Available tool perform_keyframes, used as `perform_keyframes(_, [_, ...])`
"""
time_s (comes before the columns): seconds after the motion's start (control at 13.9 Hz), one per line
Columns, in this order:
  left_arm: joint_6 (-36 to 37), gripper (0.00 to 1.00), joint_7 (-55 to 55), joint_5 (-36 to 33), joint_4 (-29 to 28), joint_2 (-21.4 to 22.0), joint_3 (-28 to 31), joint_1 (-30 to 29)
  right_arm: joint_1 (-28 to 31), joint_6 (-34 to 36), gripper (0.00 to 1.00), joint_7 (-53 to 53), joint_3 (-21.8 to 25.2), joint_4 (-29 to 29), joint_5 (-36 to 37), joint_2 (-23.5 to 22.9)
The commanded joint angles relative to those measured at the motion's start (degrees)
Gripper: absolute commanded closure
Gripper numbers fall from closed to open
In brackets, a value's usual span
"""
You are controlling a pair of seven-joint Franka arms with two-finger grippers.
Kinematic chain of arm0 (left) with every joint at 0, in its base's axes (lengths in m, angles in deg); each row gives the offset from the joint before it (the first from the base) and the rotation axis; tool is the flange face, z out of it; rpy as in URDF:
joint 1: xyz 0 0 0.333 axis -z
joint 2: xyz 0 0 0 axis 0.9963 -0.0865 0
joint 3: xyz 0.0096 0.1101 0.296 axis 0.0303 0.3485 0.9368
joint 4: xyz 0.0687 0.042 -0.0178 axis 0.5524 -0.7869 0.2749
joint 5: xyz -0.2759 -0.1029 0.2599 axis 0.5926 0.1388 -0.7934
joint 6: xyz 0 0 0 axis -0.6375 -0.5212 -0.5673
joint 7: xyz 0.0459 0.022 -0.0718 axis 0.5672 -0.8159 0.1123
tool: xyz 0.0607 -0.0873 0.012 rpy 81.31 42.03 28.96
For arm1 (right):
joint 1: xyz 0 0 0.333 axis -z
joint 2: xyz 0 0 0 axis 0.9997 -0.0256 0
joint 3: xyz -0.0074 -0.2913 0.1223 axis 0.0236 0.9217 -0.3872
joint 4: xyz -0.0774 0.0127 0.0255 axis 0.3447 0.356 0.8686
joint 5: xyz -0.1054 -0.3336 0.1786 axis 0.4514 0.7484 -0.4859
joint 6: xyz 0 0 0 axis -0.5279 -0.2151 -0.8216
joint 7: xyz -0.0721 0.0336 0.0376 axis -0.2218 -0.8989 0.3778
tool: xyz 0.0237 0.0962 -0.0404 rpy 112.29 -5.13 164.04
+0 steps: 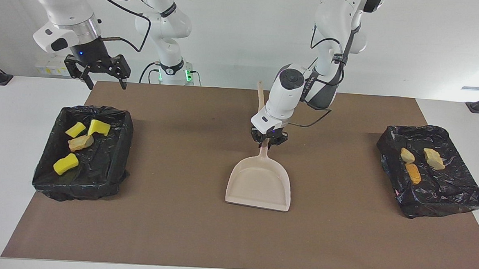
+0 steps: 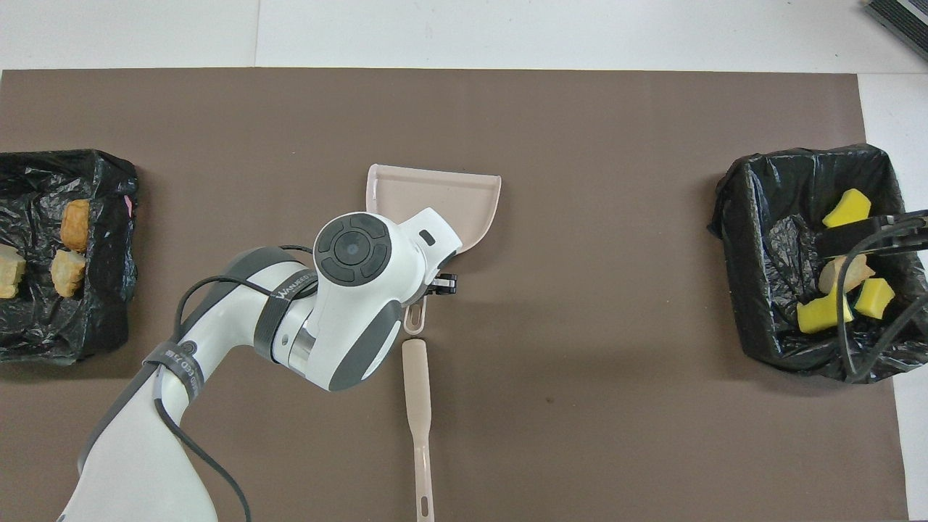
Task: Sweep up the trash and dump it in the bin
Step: 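Bring the empty dustpan back to the table center with the left gripper, then release the dustpan beside the brush and withdraw the left gripper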
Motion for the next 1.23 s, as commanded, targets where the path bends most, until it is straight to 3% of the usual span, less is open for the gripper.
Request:
perform_keyframes(0.0, [-1.49, 0.00, -4.11, 0.78, -1.80, 1.47, 1.16, 1.34, 0.13, 0.16, 0.00, -1.23, -0.02, -0.56, -1.23, 0.41])
perform_keyframes(0.29, [0.18, 0.00, -4.74, 0.78, -0.66, 2.69, 1.94, 0.12, 0.13, 0.16, 0.00, -1.23, -0.02, -0.56, -1.23, 0.41])
perform_keyframes(0.65, [3.86, 0.00, -1.24, 0.42, 0.93, 6.47, 2.12, -8.48, 0.13, 0.16, 0.00, -1.23, -0.02, -0.56, -1.23, 0.41])
perform_keyframes(1.15, [18.63, 0.00, 22.13, 0.42, 0.84, 13.15, 2.12, -24.03, 0.13, 0.16, 0.00, -1.32, -0.02, -0.56, -1.23, 0.41])
